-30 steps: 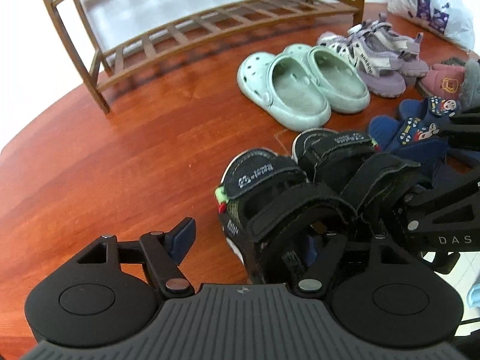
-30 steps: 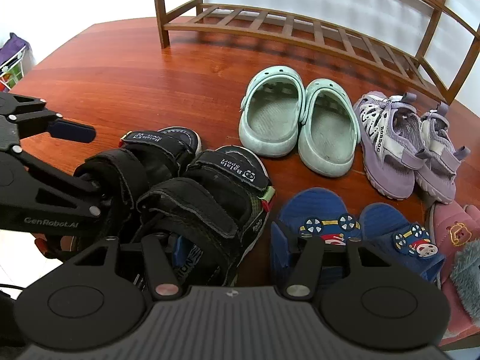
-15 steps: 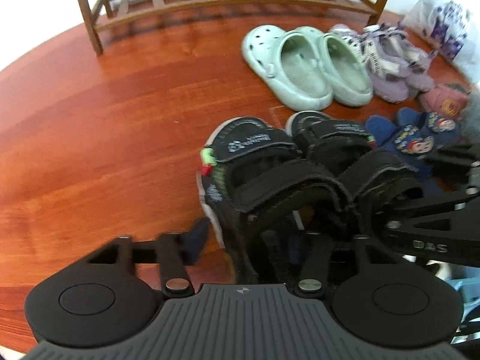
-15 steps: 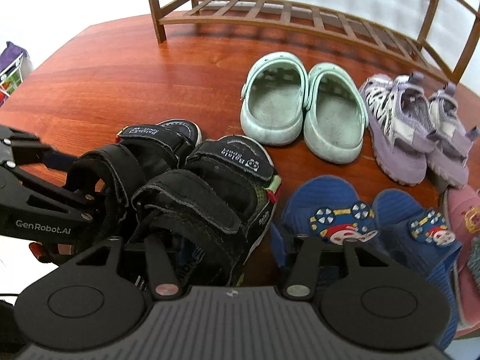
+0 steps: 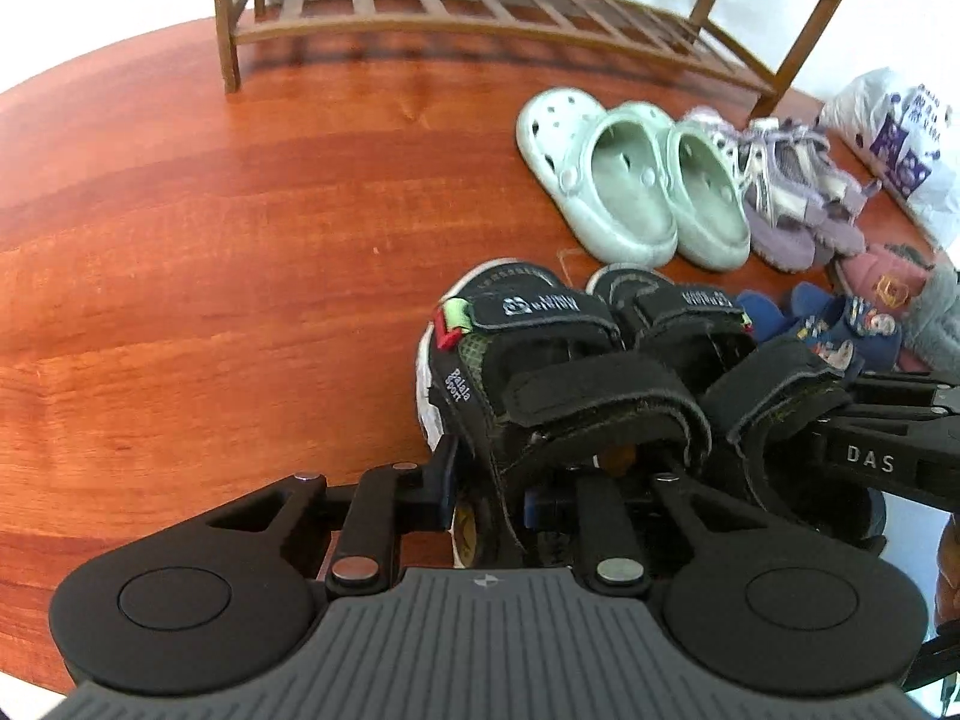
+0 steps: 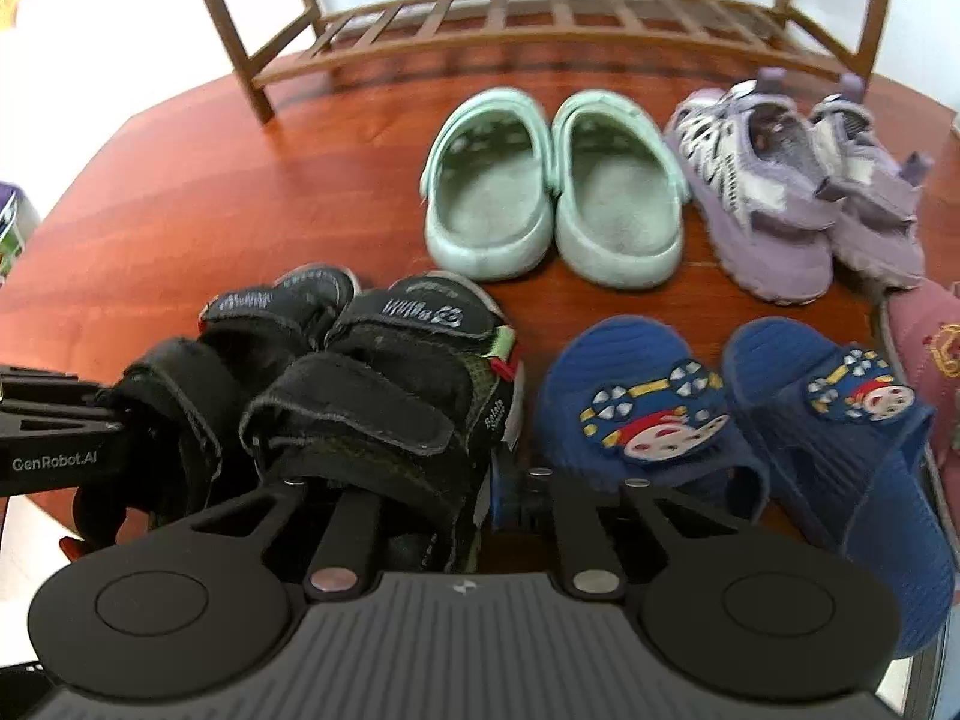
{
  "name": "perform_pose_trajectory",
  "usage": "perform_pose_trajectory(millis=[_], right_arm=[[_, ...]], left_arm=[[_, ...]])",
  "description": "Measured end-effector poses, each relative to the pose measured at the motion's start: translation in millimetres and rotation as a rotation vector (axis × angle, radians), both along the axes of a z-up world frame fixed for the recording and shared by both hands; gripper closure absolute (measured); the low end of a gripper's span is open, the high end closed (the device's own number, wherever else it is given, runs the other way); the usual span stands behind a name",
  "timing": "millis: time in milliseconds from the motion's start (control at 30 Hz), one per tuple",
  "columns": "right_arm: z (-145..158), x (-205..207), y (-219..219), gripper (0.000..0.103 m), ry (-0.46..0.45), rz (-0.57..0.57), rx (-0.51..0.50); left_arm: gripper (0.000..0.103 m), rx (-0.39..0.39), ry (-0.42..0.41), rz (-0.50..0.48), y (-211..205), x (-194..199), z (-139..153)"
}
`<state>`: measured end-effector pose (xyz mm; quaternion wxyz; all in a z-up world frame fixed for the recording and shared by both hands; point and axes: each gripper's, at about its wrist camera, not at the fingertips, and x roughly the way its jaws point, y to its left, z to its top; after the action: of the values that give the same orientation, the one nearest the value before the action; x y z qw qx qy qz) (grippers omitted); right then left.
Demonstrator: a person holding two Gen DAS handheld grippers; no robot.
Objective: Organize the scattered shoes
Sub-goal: 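Lift both black sandals and carry them onto the lower rack shelf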
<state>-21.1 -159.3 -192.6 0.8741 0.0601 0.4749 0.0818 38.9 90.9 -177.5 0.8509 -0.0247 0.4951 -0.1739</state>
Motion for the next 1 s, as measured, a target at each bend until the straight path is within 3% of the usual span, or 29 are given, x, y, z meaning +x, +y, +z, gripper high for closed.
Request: perform_pose_trajectory(millis=[333, 600, 1000], right_arm=[[41.6, 9.3, -6.7, 0.089, -0.069, -0.081, 0.041], [71.0, 35.5, 3.4, 0.089, -0.104, -0.104, 0.039], [102.0, 133.1, 18.8, 0.089, -0.158, -0.068, 0.042]], left_arm=[[0.082, -0.043, -0.043, -0.011, 3.7, 17.9, 31.8], [0.081, -0.073, -0.045, 0.006, 13.8, 54.3, 57.3], [0.08, -0.054, -0.091, 0.071, 16.3, 140.7, 76.8]])
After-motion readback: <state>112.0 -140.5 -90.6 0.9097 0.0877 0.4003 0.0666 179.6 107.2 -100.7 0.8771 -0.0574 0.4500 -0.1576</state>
